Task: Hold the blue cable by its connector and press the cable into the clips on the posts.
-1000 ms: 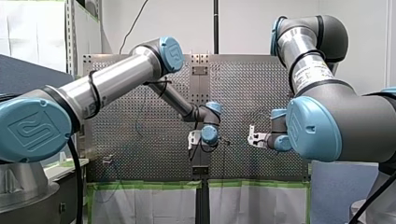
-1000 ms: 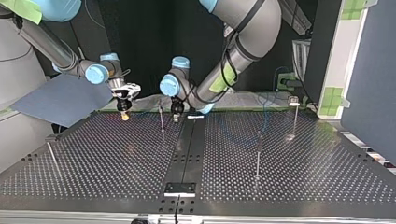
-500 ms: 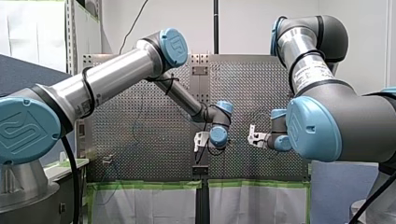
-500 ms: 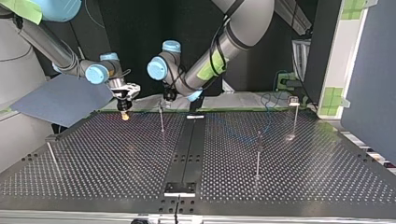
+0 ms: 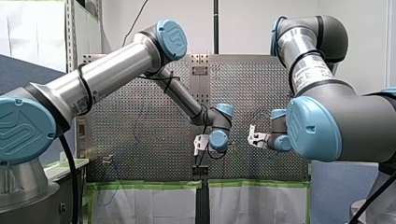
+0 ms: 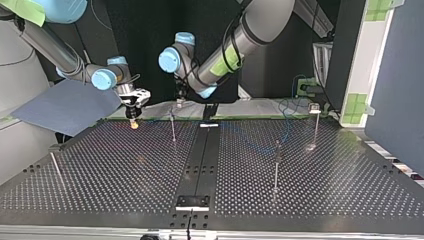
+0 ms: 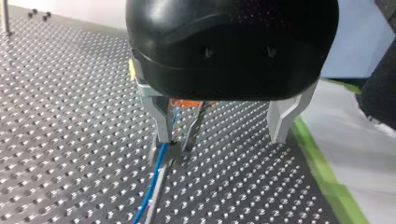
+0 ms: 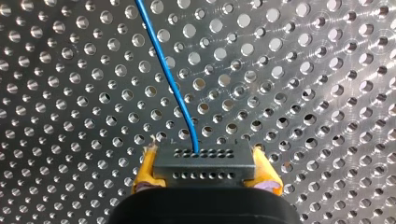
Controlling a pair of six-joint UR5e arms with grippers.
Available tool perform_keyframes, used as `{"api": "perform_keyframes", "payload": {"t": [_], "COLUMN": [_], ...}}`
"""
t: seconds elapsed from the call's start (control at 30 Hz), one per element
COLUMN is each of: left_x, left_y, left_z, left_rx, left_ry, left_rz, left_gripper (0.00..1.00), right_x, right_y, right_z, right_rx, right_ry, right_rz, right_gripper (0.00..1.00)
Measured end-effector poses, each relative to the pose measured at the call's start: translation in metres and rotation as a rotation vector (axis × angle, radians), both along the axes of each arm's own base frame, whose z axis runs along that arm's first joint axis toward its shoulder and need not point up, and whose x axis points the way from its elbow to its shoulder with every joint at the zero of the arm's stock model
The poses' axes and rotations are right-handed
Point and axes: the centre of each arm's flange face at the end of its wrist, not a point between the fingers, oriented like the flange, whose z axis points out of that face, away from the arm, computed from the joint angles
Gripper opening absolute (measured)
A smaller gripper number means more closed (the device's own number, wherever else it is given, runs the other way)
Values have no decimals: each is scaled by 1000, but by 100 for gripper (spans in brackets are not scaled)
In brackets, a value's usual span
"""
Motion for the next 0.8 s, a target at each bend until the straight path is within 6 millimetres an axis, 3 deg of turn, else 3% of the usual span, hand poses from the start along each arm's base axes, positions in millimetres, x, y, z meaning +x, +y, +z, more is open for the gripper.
{"api": "perform_keyframes", "payload": {"t": [0.8], "left_x": [8], "left_y": [-7], "left_z": [2], "left_rx": [-96], "left_ry": [-35], "left_rz": [-33], "left_gripper": [100], "right_x": [0], "right_y": [0], "right_z": [0], "right_rx": [1], "right_ry": [-3], "right_rz": [-1], "right_gripper": [0]}}
